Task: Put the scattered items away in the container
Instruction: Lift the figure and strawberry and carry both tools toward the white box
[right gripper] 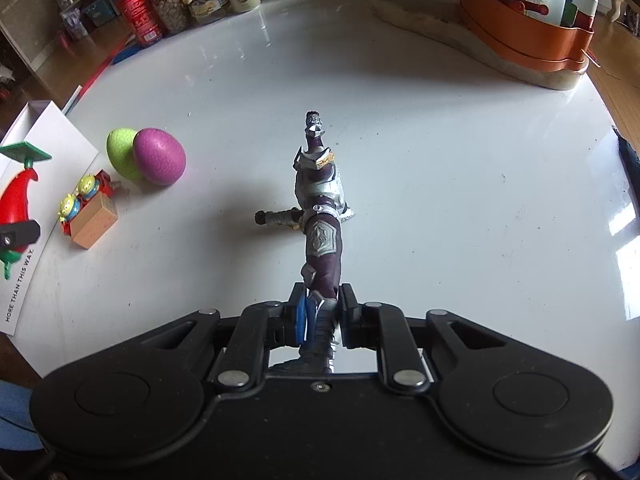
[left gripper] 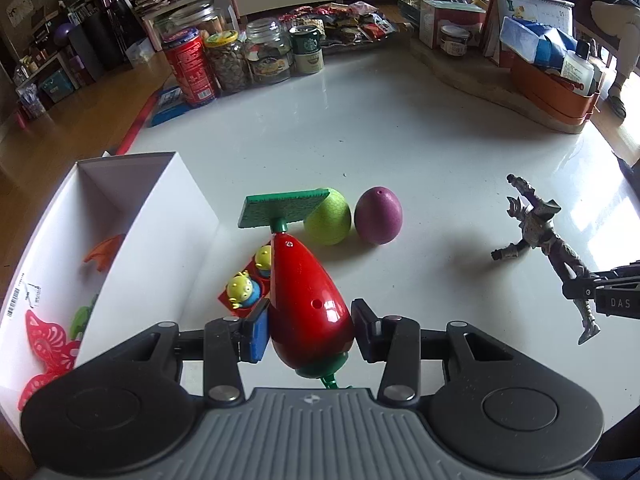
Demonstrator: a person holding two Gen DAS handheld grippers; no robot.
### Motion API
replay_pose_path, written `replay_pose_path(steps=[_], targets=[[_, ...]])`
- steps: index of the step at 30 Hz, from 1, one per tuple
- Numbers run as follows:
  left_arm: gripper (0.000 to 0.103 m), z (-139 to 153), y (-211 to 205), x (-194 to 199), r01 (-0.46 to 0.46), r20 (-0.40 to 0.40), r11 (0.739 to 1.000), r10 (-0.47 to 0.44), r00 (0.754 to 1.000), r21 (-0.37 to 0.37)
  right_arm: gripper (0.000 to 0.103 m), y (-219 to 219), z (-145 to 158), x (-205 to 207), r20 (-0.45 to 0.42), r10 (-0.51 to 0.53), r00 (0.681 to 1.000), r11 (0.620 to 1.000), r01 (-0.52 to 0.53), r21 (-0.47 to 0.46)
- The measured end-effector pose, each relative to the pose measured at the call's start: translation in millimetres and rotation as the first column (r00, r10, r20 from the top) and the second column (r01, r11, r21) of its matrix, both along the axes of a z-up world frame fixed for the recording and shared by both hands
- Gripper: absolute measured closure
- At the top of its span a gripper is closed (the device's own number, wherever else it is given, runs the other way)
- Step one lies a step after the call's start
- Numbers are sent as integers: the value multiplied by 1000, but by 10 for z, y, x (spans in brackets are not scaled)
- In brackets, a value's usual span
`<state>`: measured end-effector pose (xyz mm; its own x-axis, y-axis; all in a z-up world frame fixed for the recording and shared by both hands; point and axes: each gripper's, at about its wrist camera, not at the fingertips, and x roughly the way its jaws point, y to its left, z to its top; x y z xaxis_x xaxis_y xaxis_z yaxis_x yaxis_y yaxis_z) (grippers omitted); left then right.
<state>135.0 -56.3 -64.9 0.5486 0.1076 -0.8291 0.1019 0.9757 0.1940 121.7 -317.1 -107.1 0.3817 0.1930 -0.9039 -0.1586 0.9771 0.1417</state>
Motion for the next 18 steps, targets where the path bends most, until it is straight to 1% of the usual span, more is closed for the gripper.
replay_pose_path(steps=[5, 6, 8, 9, 11, 12, 14, 15, 16, 17, 18], targets=[[60, 81, 165, -109, -3, 8, 1000, 3, 1000, 3, 87, 141, -153, -129, -27, 44, 999, 996, -46, -78], [60, 79, 190, -122, -5, 4, 1000, 5, 1000, -3, 86, 158, -184, -137, -27, 46, 999, 995, -48, -90], [60, 69, 224, -152, -7, 2, 1000, 7, 1000, -7, 79, 178, -216, -133, -16, 40, 999, 993, -42, -115], [60, 67, 235, -164, -7, 1, 1000, 7, 1000, -7, 74, 190, -216, -117, -2, 34, 999, 991, -34, -131], [60, 48, 247, -170, -7, -5, 1000, 6, 1000, -13, 33, 211, -199, -71, 36, 20, 999, 987, -14, -159], [60, 36, 245, -172, -5, -8, 1000, 5, 1000, -13, 27, 232, -190, -42, 61, 18, 998, 984, -7, -180], [60, 6, 231, -167, -1, -11, 1000, 1, 1000, -11, 27, 288, -174, 29, 97, 29, 995, 976, -8, -216], [60, -5, 226, -165, 0, -14, 1000, -1, 1000, -11, 27, 311, -170, 64, 103, 35, 994, 976, -12, -217], [60, -14, 224, -162, 1, -17, 1000, -1, 1000, -12, 38, 330, -172, 97, 97, 41, 994, 977, -19, -214], [60, -25, 226, -159, 2, -19, 1000, -2, 1000, -11, 81, 344, -190, 130, 74, 44, 996, 979, -28, -201], [60, -31, 230, -159, 1, -20, 1000, -2, 1000, -12, 81, 355, -215, 152, 52, 39, 998, 982, -28, -189]])
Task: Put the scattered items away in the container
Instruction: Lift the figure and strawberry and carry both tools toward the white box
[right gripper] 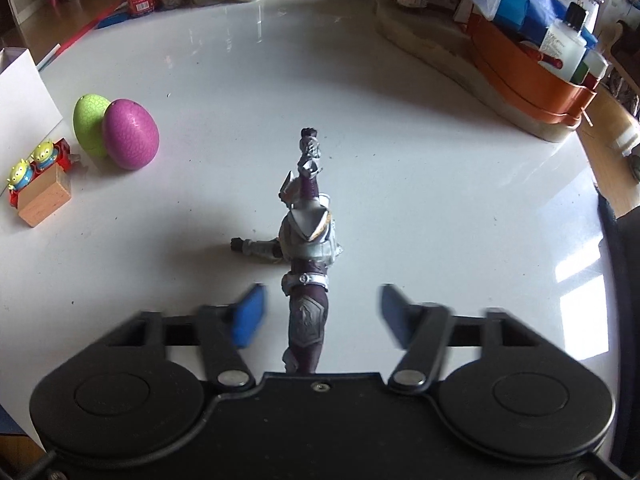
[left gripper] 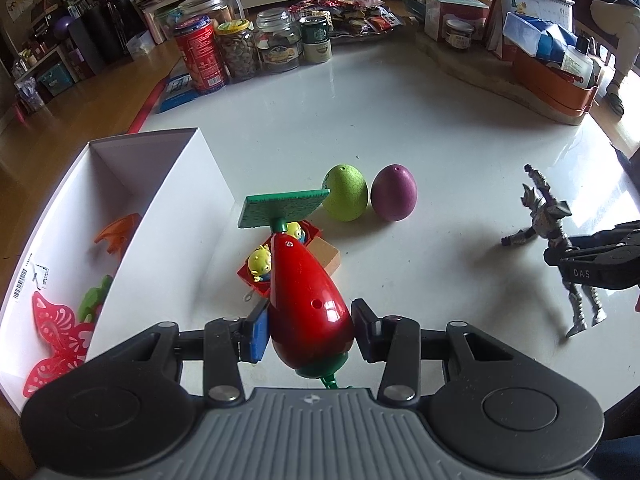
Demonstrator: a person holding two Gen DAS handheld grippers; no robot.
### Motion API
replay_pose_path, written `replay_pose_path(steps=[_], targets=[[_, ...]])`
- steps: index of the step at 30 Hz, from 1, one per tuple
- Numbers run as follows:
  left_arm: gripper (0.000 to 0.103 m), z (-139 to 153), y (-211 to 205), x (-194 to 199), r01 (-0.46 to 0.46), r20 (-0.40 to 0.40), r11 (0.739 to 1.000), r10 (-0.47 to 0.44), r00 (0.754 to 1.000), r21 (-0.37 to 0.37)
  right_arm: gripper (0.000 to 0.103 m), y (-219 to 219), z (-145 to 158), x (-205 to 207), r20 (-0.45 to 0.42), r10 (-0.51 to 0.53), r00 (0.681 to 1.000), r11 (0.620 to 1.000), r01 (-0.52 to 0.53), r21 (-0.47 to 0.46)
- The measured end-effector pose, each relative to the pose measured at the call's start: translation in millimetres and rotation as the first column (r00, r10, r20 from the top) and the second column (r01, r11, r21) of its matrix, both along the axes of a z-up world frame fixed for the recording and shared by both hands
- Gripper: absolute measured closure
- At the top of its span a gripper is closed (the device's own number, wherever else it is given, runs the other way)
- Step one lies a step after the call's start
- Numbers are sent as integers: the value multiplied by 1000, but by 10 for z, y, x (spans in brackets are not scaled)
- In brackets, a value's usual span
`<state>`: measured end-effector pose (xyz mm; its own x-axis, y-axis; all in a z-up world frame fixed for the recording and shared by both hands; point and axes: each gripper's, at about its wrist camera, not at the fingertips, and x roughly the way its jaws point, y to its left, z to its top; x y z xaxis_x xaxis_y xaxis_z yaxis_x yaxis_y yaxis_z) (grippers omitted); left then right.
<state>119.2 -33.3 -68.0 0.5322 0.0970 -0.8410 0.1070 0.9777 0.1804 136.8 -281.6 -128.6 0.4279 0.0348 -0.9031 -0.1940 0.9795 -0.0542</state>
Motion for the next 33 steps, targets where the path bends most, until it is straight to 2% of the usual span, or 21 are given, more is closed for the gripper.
replay_pose_path(steps=[2, 5, 10, 18, 26, 33], targets=[[60, 1, 11, 0, -1, 0, 1000, 1, 1000, -1, 83, 49, -24, -1, -6, 11, 1000, 1000, -11, -19], [60, 26, 49, -5, -6, 5, 1000, 6, 1000, -1, 83, 51, 35, -52, -3, 14, 1000, 1000, -14, 22], [60, 121, 139, -20, -16, 16, 1000, 16, 1000, 10, 83, 34, 249, -137, 33, 17, 999, 998, -19, 62], [60, 434, 416, -111, -49, 51, 999, 48, 998, 13, 83, 76, 578, -252, 73, 21, 997, 993, -29, 112], [60, 715, 862, -341, -95, 84, 995, 93, 992, 32, 83, 573, 972, -328, 112, 107, 988, 980, -123, 155], [60, 822, 1385, -521, -141, 82, 988, 136, 987, 67, 83, 1307, 1339, -328, 129, 217, 968, 947, -241, 215]])
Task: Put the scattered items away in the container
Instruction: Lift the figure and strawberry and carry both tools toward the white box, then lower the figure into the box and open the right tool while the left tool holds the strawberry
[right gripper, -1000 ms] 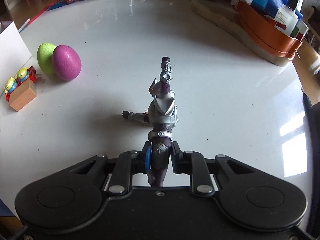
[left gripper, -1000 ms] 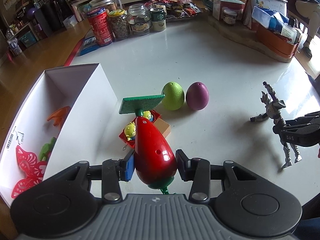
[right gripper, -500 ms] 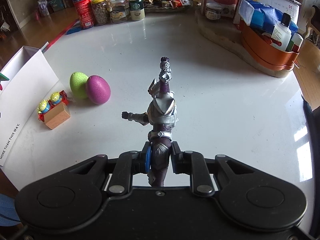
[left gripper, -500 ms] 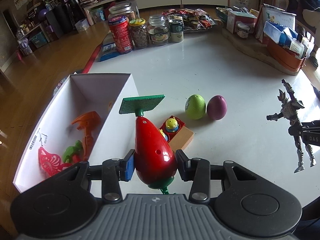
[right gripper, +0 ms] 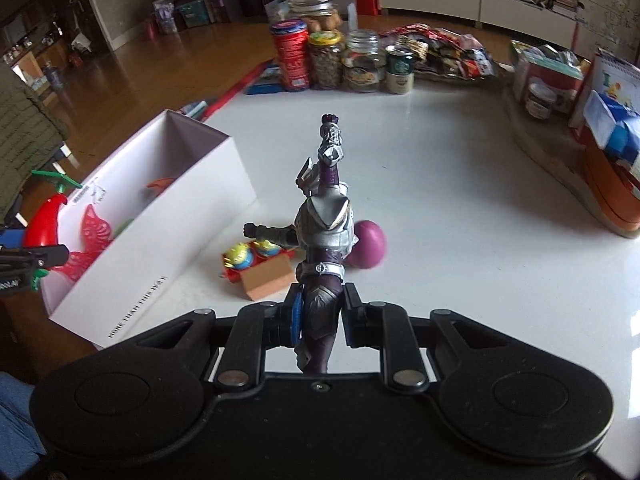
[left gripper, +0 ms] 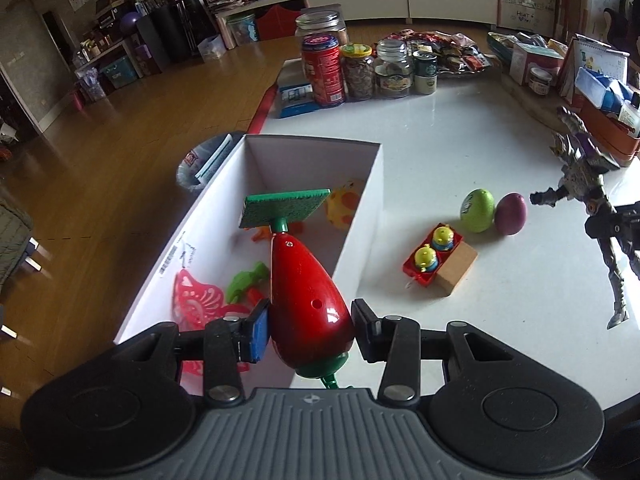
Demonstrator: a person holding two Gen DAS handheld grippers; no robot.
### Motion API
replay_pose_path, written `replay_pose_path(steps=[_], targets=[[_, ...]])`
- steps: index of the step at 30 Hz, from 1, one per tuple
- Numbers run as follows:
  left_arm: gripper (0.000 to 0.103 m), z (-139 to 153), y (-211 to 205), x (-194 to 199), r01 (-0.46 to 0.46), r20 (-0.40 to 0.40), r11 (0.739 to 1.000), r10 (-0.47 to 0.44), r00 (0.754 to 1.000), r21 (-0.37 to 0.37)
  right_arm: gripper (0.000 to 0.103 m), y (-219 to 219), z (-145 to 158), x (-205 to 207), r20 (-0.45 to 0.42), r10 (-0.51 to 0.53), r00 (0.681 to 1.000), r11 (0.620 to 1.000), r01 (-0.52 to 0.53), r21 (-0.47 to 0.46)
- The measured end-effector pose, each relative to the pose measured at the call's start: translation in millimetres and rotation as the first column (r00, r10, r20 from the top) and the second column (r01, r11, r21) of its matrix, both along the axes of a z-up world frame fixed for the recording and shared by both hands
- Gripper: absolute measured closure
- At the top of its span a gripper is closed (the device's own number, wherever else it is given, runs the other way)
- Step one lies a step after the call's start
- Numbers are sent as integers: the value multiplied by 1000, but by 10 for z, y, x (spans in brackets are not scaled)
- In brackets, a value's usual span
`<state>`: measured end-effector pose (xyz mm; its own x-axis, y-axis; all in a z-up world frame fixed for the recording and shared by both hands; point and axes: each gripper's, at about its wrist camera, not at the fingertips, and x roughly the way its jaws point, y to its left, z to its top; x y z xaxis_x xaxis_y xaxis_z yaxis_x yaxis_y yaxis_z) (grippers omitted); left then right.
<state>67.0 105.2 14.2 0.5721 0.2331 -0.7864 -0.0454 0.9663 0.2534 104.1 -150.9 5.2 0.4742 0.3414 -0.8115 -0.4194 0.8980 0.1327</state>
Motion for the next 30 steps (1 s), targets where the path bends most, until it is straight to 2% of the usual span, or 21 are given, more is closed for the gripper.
replay_pose_path(steps=[8, 14, 19, 24, 30], targets=[[60, 115, 569, -165, -27, -24, 999, 28, 999, 32, 83, 1049, 416, -14, 27, 174, 984, 984, -174, 24], [60, 177, 888, -212, -46, -39, 998, 48, 998, 36, 83, 1664, 540, 36, 29, 242, 970, 969, -243, 49], [60, 166, 985, -157, -20, -59, 998, 24, 998, 66, 83, 1973, 461, 192, -17, 229, 973, 969, -226, 98], [60, 146, 1014, -28, 16, -71, 996, -10, 997, 90, 83, 2132, 313, 347, -82, 169, 982, 976, -155, 154], [60, 96, 1057, 78, 43, -81, 994, -35, 996, 100, 83, 2251, 117, 519, -130, 101, 986, 982, -78, 169]])
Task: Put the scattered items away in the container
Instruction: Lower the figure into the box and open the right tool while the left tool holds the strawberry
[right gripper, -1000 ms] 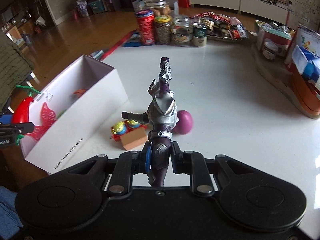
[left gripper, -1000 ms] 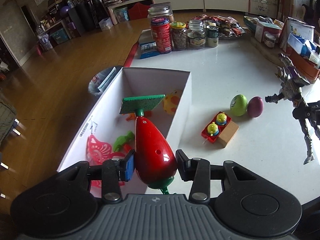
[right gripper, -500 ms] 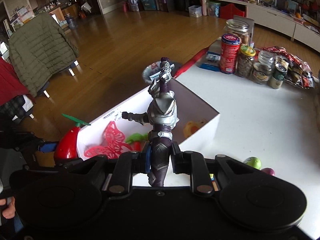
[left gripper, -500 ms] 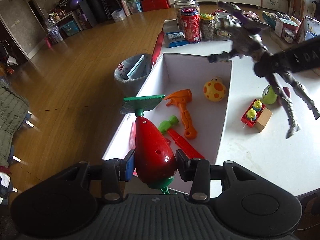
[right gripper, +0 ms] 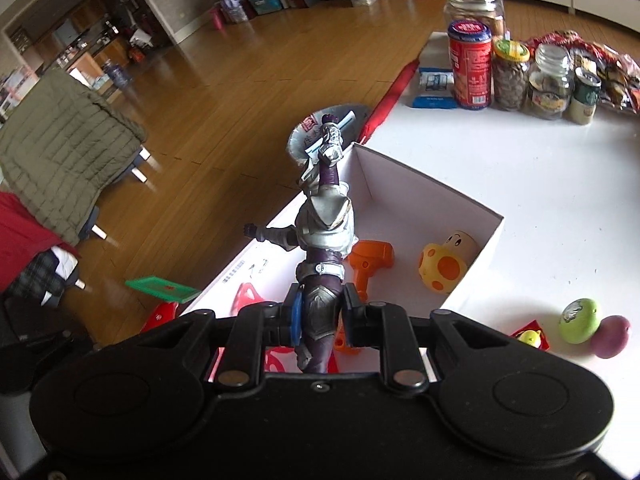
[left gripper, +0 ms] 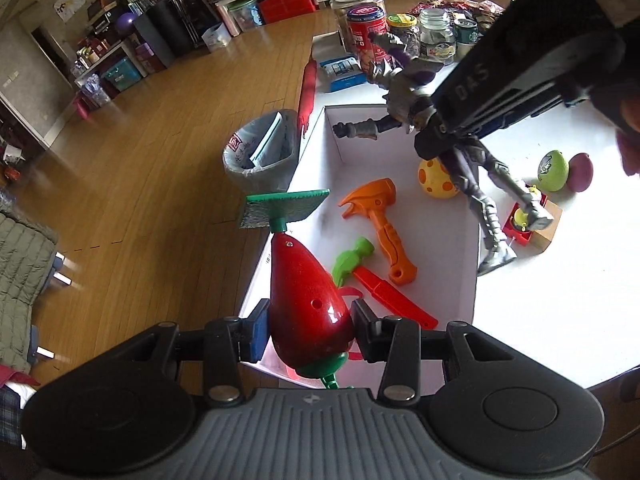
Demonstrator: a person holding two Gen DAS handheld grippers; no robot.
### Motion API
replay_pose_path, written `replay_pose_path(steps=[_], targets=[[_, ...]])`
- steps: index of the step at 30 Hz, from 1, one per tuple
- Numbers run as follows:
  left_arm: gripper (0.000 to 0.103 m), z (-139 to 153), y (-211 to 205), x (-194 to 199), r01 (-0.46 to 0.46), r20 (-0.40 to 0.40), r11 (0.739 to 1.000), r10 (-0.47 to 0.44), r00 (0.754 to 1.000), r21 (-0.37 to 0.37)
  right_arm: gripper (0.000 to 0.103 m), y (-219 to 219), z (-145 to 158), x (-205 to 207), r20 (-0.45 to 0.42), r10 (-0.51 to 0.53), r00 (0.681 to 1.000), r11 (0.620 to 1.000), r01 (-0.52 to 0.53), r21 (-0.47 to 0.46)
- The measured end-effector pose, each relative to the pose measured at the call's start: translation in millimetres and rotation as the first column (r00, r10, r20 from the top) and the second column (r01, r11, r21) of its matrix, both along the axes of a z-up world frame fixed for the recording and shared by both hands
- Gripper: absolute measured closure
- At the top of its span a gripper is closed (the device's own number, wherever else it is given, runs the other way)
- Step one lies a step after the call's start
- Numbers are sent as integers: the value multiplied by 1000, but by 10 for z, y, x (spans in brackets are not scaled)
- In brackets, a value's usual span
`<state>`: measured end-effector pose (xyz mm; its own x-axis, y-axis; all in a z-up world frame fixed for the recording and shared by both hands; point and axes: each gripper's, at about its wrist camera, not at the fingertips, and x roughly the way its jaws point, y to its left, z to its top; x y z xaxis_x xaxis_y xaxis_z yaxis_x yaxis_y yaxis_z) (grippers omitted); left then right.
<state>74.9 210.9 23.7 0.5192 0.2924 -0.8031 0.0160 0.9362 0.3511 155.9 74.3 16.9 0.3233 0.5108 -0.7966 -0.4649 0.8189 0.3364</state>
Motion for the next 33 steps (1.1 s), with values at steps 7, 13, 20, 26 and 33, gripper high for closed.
replay_pose_path(steps=[7, 13, 20, 26, 33], targets=[[60, -103, 22, 23, 15, -23, 1000, -15, 1000, -14, 83, 104, -272, 184, -42, -70, 997, 997, 68, -37], [60, -199, 34, 68, 22, -37, 1000, -22, 999, -10, 83, 149, -479, 292, -82, -108, 991, 993, 103, -63], [60, -290, 61, 141, 30, -52, 999, -30, 998, -12, 62, 94, -585, 365, -108, -139, 984, 990, 140, -3], [60, -355, 27, 175, 38, -76, 999, -38, 996, 1, 61, -104, -407, 223, -43, -111, 993, 992, 113, 50], [60, -414, -93, 142, 61, -105, 998, -60, 993, 5, 60, -664, -193, -239, 53, -42, 998, 996, 37, 87]])
